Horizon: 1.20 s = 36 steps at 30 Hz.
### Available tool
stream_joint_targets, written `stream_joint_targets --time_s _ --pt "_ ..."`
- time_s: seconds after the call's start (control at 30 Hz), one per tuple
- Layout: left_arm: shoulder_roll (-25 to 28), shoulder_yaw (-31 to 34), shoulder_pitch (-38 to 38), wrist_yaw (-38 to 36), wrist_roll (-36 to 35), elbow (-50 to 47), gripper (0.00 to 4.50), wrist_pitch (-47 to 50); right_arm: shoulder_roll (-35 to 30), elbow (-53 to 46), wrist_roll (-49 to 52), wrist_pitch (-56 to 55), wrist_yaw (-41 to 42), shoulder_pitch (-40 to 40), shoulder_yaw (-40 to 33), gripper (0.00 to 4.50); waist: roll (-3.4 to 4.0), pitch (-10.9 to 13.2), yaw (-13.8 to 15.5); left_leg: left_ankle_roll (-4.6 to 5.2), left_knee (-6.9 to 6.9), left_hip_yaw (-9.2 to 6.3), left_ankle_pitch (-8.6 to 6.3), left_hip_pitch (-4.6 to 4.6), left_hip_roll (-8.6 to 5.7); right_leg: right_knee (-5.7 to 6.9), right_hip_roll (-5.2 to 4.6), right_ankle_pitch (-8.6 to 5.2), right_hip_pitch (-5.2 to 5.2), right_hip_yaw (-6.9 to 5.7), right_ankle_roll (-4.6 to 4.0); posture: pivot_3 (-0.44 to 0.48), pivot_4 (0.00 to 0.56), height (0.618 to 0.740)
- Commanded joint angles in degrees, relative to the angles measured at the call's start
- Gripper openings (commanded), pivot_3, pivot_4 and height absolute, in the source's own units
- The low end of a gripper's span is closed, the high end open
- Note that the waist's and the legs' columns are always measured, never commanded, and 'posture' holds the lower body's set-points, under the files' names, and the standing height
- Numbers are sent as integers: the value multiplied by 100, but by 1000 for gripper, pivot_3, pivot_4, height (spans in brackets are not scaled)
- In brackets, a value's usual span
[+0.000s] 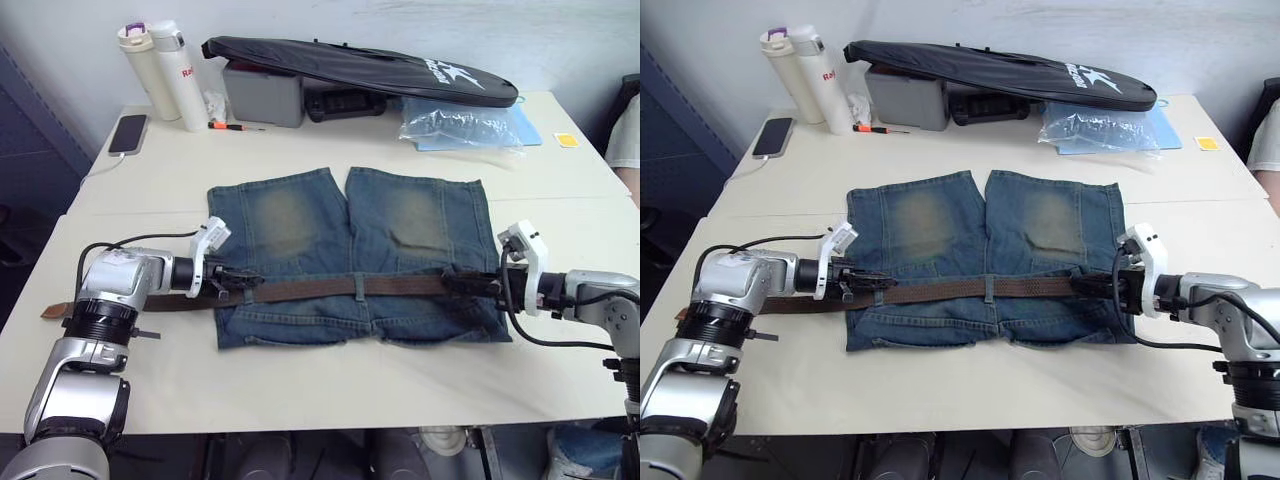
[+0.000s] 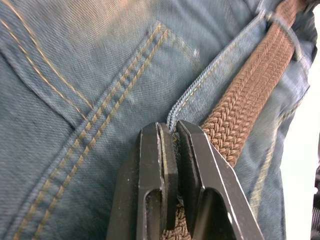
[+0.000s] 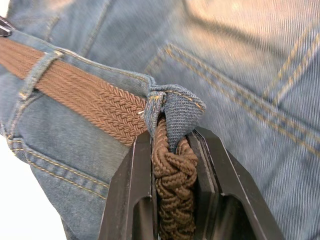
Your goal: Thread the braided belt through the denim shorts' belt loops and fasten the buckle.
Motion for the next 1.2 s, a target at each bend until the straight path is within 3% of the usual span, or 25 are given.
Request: stream_joint_targets --time_s 0.03,0.17,0.27,0.37,0.6,0.77,1.03,1.2 --pt "174 225 -161 -347 -259 -487 0 -36 -90 -387 -77 -885 453 122 -121 390 2 -1 0 0 0 0 0 0 0 -1 0 0 1 0 1 0 150 740" --pt "444 287 247 -1000 -725 -1250 0 106 -158 -1024 -16 -1834 1089 650 -353 390 4 -2 -11 0 -10 3 0 0 1 -6 0 1 -1 2 2 0 150 740" --pt "791 393 816 -1727 -1097 -2049 0 -191 -237 -1034 -956 -3515 1256 1362 -267 390 4 -3 -9 -1 -17 8 -1 1 2 -10 1 0 -3 2 3 0 150 740" --pt "1070 374 1365 -2080 -1035 -2686 0 -837 -182 -838 -1958 -5452 1141 1979 -155 390 4 -3 3 -4 -10 15 -3 3 3 -18 0 1 3 6 2 0 150 740" --pt "1446 306 2992 -2751 -320 -3360 0 -3472 471 113 -2999 -9235 186 3212 -773 390 20 -13 28 0 -12 26 -7 13 5 -54 0 6 13 20 -10 0 150 740" --pt "1258 78 3307 -2554 177 -2908 0 -4878 666 892 -3966 -11694 -567 3673 -796 390 17 -14 43 11 -8 30 -13 15 6 -60 0 9 15 21 -30 0 150 740" --pt "1262 -123 3700 -2402 507 -2772 0 -5653 681 2119 -5413 -13962 -1512 4339 -1200 390 19 -24 0 61 -11 40 -42 15 10 -62 2 -5 25 28 -59 0 150 740" --pt "1440 -171 3994 -2485 432 -2881 0 -5650 532 2605 -6131 -14203 -2005 4285 -1370 390 5 -23 -7 69 -9 64 -51 32 11 -54 2 -41 36 51 -127 0 150 740"
